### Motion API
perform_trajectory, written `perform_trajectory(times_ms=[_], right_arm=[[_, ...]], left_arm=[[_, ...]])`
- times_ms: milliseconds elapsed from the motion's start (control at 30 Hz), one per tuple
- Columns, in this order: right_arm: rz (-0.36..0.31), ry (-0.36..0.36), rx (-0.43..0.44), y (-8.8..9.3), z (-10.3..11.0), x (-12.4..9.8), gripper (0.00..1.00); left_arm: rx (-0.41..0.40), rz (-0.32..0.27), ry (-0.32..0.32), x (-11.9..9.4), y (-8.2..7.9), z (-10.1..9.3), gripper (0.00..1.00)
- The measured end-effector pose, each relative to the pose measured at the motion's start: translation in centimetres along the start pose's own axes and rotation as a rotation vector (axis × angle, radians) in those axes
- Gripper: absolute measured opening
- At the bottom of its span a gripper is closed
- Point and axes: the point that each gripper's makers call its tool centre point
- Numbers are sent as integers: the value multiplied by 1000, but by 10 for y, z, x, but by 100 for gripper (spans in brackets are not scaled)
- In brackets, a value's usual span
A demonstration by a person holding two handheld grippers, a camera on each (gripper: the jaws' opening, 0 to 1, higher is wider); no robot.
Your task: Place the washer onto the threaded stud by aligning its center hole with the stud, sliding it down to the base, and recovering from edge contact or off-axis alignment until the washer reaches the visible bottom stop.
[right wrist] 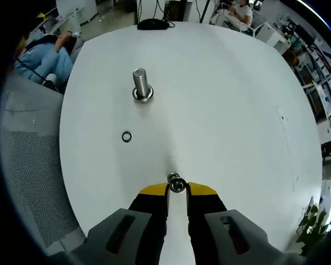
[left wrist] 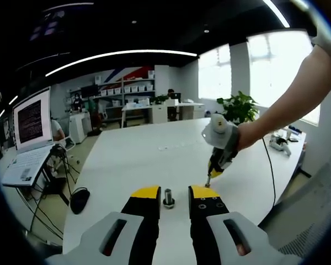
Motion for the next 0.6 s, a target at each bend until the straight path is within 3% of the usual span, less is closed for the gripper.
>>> perform_trajectory(times_ms=[600], right_arm=[[-17, 1, 34, 2, -1, 0, 16]], left_arm=[[0, -7, -17, -1, -1, 3, 18]])
Point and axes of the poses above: the point that each gripper's makers call its tool centre point, and the gripper's own axes: x roughly forward along the fingers, z roughly to its left, y roughly out of its underside, and after that the axes turned 1 degree about -x, right-handed
